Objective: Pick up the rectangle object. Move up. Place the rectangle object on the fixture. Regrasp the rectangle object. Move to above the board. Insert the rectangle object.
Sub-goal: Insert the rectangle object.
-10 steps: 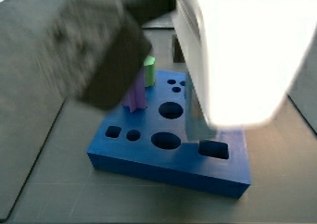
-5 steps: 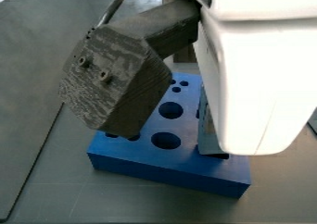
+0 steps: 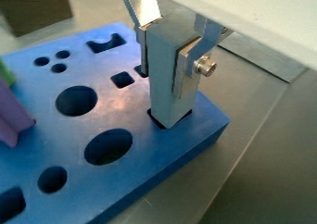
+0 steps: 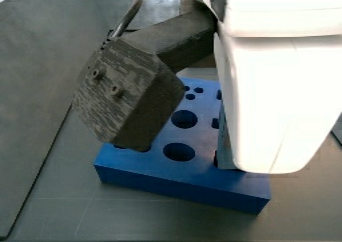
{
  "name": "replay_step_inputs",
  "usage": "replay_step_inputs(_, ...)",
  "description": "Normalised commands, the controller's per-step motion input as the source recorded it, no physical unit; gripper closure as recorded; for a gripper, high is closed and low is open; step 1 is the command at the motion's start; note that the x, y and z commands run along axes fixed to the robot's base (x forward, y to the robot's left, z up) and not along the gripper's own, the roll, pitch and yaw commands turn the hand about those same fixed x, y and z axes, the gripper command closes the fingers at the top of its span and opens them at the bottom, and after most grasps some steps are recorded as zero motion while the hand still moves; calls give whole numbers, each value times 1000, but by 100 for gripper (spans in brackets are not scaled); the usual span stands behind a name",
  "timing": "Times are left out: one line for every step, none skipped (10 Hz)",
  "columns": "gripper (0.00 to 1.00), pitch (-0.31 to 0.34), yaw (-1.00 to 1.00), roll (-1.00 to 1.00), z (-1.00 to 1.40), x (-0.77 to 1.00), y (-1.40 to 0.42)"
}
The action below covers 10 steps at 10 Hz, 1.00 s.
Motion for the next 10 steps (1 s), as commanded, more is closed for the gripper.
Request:
replay_step_inputs(100,0,-14,0,0,0,0)
replay_step_inputs(100,-43,0,0,-194,0,-194)
replay_step_inputs(100,126,-263,0,-120,577,26)
replay_step_inputs(100,397,-194,-6,0,374,463)
replay_step_inputs(100,60,151,-131,0,-49,463)
replay_step_inputs(100,0,163,-143,0,-169,289)
replay_step_inputs(100,0,0,17,0,0,0)
replay_step_inputs(100,394,-86,169,0,29,0)
replay_step_inputs(100,760,-420,54,20,143,6)
replay_step_inputs(100,51,0,0,0,17,0)
